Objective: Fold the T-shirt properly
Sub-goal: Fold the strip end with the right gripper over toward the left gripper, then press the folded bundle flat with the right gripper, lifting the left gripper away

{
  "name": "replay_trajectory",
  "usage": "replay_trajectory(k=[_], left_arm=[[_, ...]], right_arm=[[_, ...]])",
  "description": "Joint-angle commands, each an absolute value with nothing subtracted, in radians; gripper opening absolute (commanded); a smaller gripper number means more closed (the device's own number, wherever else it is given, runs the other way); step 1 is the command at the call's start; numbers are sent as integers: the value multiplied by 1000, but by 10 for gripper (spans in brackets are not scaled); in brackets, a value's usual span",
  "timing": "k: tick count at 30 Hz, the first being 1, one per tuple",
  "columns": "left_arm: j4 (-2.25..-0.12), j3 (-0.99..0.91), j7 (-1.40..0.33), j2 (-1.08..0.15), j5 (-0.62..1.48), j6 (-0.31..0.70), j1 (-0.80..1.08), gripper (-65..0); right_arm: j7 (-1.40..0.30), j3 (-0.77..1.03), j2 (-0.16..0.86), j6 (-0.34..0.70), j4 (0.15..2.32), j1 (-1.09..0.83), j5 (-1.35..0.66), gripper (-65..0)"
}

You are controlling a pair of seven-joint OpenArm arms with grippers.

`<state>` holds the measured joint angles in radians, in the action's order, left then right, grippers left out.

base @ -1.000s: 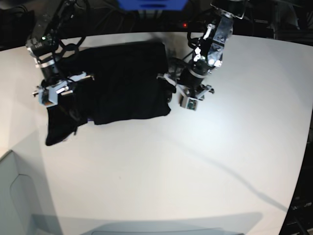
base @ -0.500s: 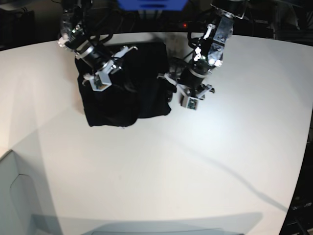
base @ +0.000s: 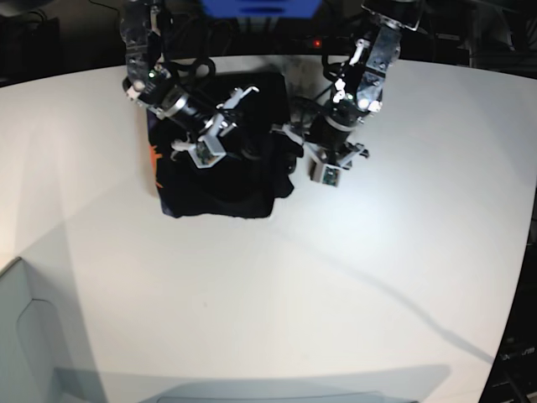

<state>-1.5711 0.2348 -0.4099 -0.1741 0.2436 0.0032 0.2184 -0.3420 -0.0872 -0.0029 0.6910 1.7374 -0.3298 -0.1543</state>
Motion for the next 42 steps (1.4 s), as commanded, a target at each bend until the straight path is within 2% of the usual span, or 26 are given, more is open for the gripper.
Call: replay_trajectory(k=[1, 11, 13, 18, 21, 24, 28, 35, 42], left_arm=[[-1583, 232, -430, -176, 249, -4, 222, -339], [-1647, 173, -430, -166, 249, -4, 248, -338], [-1672, 151, -430, -166, 249, -4, 249, -338], [-1715, 140, -430, -176, 249, -4, 271, -338], [-1748, 90, -430, -171, 249, -4, 300, -338], [-1796, 18, -430, -166, 249, -4, 335, -338], [-1854, -110, -430, -166, 249, -4, 383, -338], [-1871, -242, -430, -166, 249, 2, 389, -338], [-1873, -255, -430, -166, 249, 4, 387, -338]], right_arm=[[-317, -90, -8, 698, 1738, -326, -171, -650], [-318, -90, -4, 698, 1684, -298, -170, -650], [-318, -91, -2, 698, 1698, -302, -170, -594], [-318, -88, -2, 698, 1747, -332, -174, -390], [-318, -85, -4, 698, 1821, -351, -176, -325], [-318, -74, -4, 698, 1920, -389, -176, -314], [-318, 39, -7, 698, 2008, -414, -176, -314], [-318, 117, -4, 698, 2008, -444, -176, -314], [-318, 114, -4, 698, 1906, -450, -174, -314]])
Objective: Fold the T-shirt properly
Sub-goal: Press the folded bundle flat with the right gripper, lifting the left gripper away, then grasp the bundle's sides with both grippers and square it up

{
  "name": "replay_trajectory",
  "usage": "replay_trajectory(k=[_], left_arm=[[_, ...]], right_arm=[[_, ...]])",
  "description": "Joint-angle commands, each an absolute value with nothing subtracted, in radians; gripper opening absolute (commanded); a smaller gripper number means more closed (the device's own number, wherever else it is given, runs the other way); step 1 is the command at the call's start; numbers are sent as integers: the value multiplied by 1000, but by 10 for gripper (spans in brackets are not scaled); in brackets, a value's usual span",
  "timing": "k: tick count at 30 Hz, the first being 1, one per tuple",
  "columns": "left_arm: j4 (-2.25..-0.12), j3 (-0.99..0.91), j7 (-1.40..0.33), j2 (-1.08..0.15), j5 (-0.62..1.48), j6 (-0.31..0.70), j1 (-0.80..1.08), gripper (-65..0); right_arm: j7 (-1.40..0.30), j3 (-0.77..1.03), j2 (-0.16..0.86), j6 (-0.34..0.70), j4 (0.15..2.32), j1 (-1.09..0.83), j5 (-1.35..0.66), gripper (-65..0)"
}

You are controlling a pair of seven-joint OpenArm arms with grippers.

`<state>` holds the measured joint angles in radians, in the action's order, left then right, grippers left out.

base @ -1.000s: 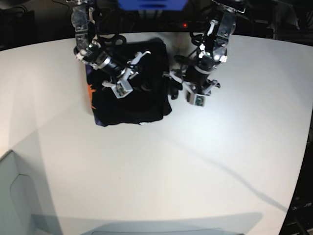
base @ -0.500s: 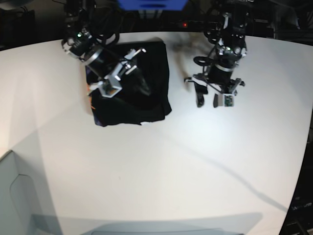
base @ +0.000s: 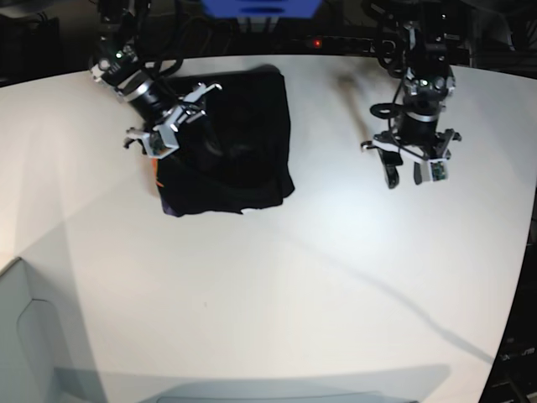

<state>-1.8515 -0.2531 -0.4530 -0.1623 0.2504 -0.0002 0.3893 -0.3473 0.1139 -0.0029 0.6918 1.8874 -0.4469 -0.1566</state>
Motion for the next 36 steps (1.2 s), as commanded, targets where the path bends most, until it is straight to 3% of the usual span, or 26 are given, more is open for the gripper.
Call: replay_trajectory(k=[1, 16, 21, 25, 30, 36], left_arm=[[-1873, -255, -430, -166, 249, 4, 389, -338], [-1873, -255, -430, -174, 249, 4, 390, -338], [-1873, -305, -430, -170, 249, 4, 407, -338], [-1873, -328, -430, -168, 249, 4, 414, -338], [-1874, -355, -430, -166, 249, 4, 424, -338], [-1874, -355, -430, -166, 249, 4, 426, -338]], right_arm=[[-318, 113, -2, 698, 1890, -450, -174, -314], [-312, -186, 33, 698, 1940, -536, -171, -315], [-312, -191, 64, 698, 1980, -530, -174, -315], [-314, -97, 59, 698, 1994, -507, -176, -315], [-315, -76, 48, 698, 1911, -495, -173, -315], [-312, -202, 45, 698, 1742, -484, -171, -315]])
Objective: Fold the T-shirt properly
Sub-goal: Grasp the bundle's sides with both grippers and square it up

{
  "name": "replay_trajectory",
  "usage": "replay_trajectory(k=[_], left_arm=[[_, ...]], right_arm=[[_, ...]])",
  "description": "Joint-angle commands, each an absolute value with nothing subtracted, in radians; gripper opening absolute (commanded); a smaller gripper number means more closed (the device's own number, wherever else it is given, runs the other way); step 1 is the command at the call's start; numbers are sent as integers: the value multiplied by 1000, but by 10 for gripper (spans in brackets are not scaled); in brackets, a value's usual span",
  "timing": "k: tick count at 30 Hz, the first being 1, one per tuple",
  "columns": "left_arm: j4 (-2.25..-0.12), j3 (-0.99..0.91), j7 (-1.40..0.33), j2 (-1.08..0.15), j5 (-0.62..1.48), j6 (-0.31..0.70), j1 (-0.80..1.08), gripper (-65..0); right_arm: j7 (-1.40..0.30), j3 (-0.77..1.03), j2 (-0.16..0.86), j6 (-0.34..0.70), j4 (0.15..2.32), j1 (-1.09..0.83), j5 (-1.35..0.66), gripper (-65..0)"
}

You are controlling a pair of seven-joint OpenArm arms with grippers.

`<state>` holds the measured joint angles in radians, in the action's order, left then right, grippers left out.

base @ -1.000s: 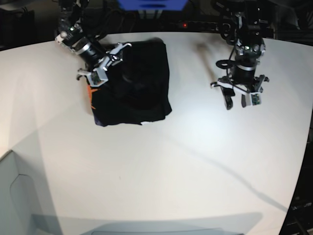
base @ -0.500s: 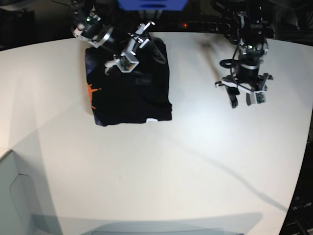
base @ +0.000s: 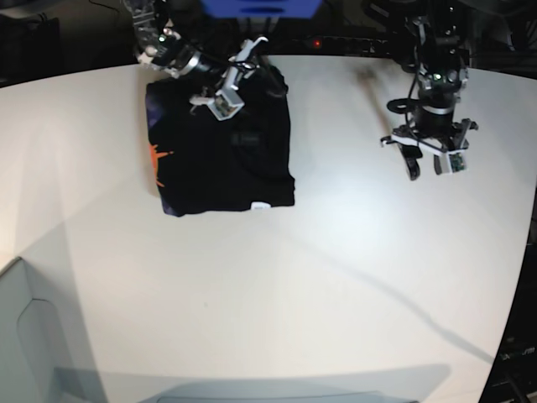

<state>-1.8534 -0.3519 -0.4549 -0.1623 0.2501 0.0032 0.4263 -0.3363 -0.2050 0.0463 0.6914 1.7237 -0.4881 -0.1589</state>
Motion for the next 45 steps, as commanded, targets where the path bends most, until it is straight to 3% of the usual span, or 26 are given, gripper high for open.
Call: replay_trajectory(k=[1, 10, 16, 19, 23, 30, 38, 40, 45], left_arm=[[-1874, -355, -430, -166, 249, 4, 426, -338], [-1923, -352, -432, -166, 251, 4, 446, -338], [-1992, -344, -432, -150, 300, 5, 463, -337], [-1998, -331, -432, -145, 418, 5, 476, -299], [-1994, -202, -432, -156, 573, 5, 487, -225], [-1879, 54, -426, -145, 596, -2, 453, -224], [-1699, 191, -424, -145, 604, -1, 366, -226], [-1673, 222, -424, -145, 604, 2, 343, -271], [-1632, 262, -424, -145, 605, 2, 302, -471]], right_arm=[[-312, -216, 44, 698, 1721, -469, -171, -315], [-312, -285, 73, 698, 1773, -443, -174, -314], [-312, -117, 56, 698, 1919, -424, -176, -311], [-317, 22, 13, 698, 1925, -378, -176, -311], [-318, 200, -7, 698, 1925, -349, -176, -311], [-318, 374, -5, 698, 1925, -328, -176, -310], [-318, 398, -7, 698, 1925, -354, -176, -312], [-318, 395, -8, 698, 1925, -355, -176, -315], [-318, 394, -47, 698, 1925, -351, -176, -315]])
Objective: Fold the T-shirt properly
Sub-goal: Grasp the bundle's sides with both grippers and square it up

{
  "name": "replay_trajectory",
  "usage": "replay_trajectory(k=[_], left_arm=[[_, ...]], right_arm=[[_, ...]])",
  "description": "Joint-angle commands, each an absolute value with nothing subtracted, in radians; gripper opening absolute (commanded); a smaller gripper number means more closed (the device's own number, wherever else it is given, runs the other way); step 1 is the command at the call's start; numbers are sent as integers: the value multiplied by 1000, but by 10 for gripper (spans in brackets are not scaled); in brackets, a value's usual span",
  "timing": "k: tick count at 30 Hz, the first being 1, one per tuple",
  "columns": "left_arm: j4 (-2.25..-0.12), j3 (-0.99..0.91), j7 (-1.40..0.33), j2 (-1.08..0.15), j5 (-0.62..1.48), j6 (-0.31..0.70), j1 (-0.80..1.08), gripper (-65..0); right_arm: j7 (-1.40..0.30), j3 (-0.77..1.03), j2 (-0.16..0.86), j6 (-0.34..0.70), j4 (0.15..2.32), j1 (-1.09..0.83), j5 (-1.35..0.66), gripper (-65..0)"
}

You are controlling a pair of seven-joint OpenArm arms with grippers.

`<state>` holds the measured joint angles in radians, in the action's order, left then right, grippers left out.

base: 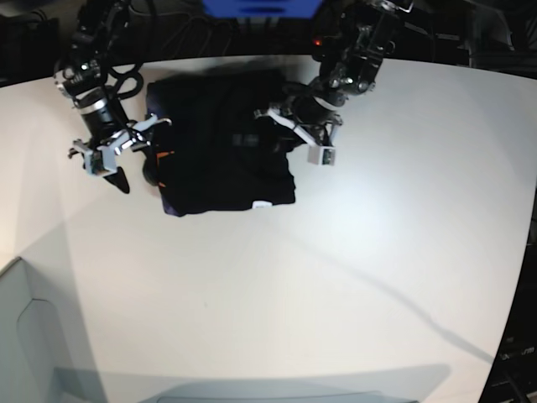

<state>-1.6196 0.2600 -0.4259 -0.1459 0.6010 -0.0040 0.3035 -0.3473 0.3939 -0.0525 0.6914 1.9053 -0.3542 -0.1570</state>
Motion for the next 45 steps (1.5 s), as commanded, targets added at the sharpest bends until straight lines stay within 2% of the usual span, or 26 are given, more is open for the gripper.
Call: replay_trajectory(k=[1, 5, 7, 9, 14, 15, 25, 29, 34, 39, 45], left_arm=[[-1626, 262, -424, -145, 605, 2, 302, -500], [-1598, 262, -424, -145, 605, 2, 302, -640], [-1578, 260, -424, -145, 605, -1, 298, -650], [-1563, 263, -424, -145, 605, -1, 294, -648], [-1540, 263, -424, -147, 604, 2, 291, -650], [-1540, 262, -424, -147, 604, 2, 292, -650], [-1540, 257, -426, -165, 598, 2, 308, -650], [-1540, 257, -424, -183, 602, 2, 312, -650], [-1540, 257, -424, -183, 604, 2, 312, -650], [-1540, 257, -424, -180, 604, 1, 305, -650], [-1541, 255, -424, -180, 604, 1, 300, -650]], right_arm=[[-318, 394, -50, 698, 1925, -349, -176, -315], [-320, 352, -81, 698, 1922, -315, -171, -317], [-320, 331, -85, 698, 1905, -289, -171, -343], [-320, 306, -85, 698, 1876, -254, -171, -410], [-320, 309, -79, 698, 1716, -162, -170, -629], [-320, 309, -76, 698, 1676, -143, -170, -650], [-311, 308, -4, 698, 1334, -28, -168, -650], [-311, 309, 35, 698, 1300, -5, -173, -650], [-318, 392, 15, 698, 1483, -42, -176, -650], [-320, 430, -45, 698, 1702, -177, -176, -650], [-314, 427, -139, 698, 1774, -351, -176, -650]])
